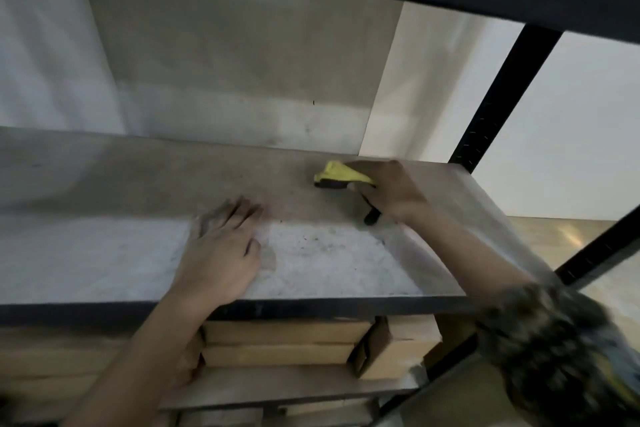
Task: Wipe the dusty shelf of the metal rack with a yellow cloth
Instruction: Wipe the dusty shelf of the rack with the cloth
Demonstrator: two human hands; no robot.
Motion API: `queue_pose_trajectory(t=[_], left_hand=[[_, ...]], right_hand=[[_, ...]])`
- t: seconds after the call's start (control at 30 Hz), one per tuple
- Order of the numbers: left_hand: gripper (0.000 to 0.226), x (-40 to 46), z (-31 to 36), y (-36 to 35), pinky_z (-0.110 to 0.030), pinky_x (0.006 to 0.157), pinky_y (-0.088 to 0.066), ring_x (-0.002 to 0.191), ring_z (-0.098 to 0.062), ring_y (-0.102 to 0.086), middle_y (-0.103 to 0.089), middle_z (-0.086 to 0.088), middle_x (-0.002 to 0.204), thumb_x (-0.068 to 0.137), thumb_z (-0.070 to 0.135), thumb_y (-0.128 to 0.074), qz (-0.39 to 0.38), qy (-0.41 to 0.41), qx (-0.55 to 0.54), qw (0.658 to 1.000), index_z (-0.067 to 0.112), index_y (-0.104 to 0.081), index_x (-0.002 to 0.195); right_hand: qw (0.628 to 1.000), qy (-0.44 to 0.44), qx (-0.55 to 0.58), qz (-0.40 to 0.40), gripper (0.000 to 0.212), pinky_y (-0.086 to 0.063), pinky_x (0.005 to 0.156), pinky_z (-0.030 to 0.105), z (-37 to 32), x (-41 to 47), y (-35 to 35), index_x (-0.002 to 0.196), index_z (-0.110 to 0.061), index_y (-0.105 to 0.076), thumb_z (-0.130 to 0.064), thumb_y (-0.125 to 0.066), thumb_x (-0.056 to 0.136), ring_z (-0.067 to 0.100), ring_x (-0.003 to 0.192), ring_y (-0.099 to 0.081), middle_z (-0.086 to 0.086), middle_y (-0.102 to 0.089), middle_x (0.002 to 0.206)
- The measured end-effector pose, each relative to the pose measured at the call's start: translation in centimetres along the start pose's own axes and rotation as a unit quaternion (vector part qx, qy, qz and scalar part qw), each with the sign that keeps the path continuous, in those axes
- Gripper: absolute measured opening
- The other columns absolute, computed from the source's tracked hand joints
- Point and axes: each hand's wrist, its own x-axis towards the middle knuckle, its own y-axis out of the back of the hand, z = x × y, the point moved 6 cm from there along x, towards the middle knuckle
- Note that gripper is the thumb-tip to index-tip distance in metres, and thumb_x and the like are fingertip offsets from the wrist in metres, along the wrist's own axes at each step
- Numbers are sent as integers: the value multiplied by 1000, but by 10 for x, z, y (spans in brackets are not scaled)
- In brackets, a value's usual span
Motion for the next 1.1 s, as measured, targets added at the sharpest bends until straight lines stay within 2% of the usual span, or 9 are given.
queue_pose_trajectory(t=[0.13,0.3,0.4,0.47,0.57,0.63,0.8,0.9,1.1], left_hand=[[59,0,0,1,-43,116,-8,144,-10,-3,-11,8,157,88,35,-13,-2,-2,-3,1000,32,-17,147],[54,0,0,-1,-44,116,-9,144,-9,-3,-10,9,157,92,32,-19,-1,-8,0,1000,30,-20,146],[63,1,-2,-2,-45,115,-8,144,-8,-1,-10,10,157,84,36,-10,-4,-11,-9,1000,31,-19,146],[55,0,-2,-2,-46,116,-6,144,-9,0,-9,9,157,92,34,-15,-4,-19,-13,1000,31,-18,147],[51,-2,-1,0,-45,117,-5,144,-9,2,-8,8,158,97,34,-23,-5,-28,-20,999,30,-17,147],[51,-2,1,0,-44,117,-5,144,-9,1,-9,8,158,97,35,-24,-7,-27,-20,999,30,-16,147],[51,-1,1,-1,-43,116,-9,144,-11,-4,-12,8,157,96,40,-25,2,-16,-2,1000,30,-20,146],[51,-2,3,1,-41,115,-9,144,-11,-7,-16,8,156,96,41,-29,11,-13,-3,1000,30,-24,145],[58,-4,8,4,-38,114,-16,143,-12,-15,-25,8,154,89,47,-21,7,-3,12,1000,30,-29,144]], right_hand=[[999,-16,-30,29,32,-39,84,20,6,0,-30,122,-16,-60,-22,-57,91,25,109,-60,9,-65,121],[981,174,4,-82,39,-43,89,15,-76,-94,-43,126,-22,-57,-23,-61,87,7,108,-59,-2,-64,124],[968,191,83,-141,35,-46,86,9,-93,-122,-36,122,-19,-61,-20,-62,86,2,104,-61,-3,-67,118],[977,137,103,-128,24,-52,71,17,-85,-119,-19,110,-17,-66,-20,-63,87,5,83,-66,-4,-72,96],[999,16,38,25,12,-44,53,18,-39,-89,22,94,-9,-69,-17,-64,86,20,58,-61,1,-65,68],[995,-55,9,86,22,-48,59,24,0,-68,41,109,-12,-65,-17,-61,89,25,66,-66,5,-68,86],[989,-144,18,-13,46,-54,67,27,61,-33,4,132,-29,-48,-36,-59,88,24,84,-69,0,-61,119],[990,-122,-75,18,47,-46,85,32,66,-29,2,132,-29,-49,-40,-58,88,28,107,-60,6,-63,124],[988,104,-100,-53,43,-47,83,34,-21,-90,-27,129,-26,-53,-39,-56,89,29,102,-62,9,-67,116]])
